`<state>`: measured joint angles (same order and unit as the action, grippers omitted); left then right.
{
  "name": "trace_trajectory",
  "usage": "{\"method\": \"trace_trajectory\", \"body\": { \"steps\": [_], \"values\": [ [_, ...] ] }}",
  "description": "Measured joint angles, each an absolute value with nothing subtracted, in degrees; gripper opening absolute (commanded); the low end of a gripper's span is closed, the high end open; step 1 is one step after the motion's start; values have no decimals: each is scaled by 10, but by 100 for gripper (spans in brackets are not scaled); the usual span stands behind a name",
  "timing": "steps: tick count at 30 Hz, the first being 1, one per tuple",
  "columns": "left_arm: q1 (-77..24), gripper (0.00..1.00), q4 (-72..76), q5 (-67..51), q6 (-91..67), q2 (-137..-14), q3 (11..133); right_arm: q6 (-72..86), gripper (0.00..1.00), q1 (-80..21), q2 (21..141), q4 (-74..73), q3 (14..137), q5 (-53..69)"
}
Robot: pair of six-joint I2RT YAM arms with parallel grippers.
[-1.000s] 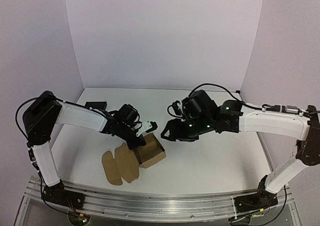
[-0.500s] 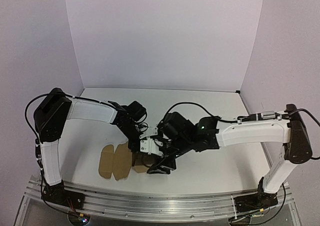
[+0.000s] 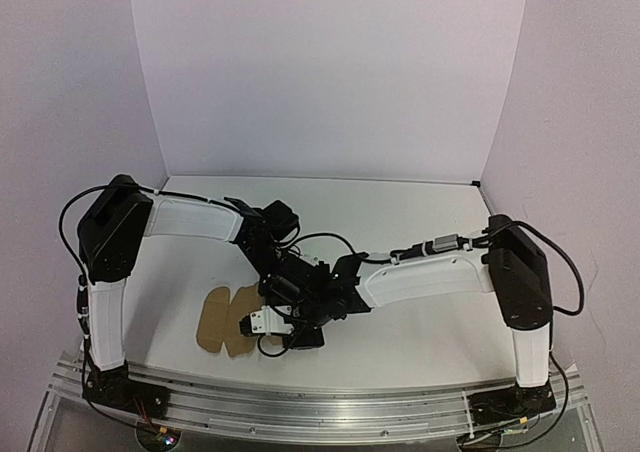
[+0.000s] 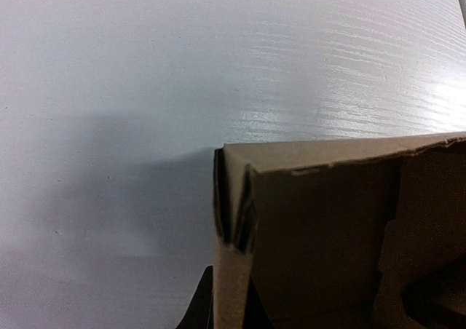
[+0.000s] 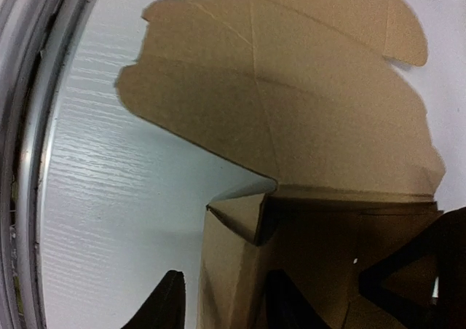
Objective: Fold the paper box
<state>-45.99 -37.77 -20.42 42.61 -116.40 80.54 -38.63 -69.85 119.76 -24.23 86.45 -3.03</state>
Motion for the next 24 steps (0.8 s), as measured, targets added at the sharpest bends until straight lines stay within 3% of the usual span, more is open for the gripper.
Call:
{"method": "trace_trajectory", "body": {
  "steps": [3,8,14,24],
  "values": [
    [-461,14,-384,-203,430,-1167,811,-379,15,-698,1217,-247,871,-46],
    [-461,43,-404,-199,432,-1187,834,-359,2,-698,1232,-254,873,-52],
    [-449,74,-443,-227,388,-1196,922,-307,0,-685,1232,-254,874,-33],
    [-344,93,-443,-271,213,-1161,995,-200,0,-652,1246,-253,896,-15]
  ]
}}
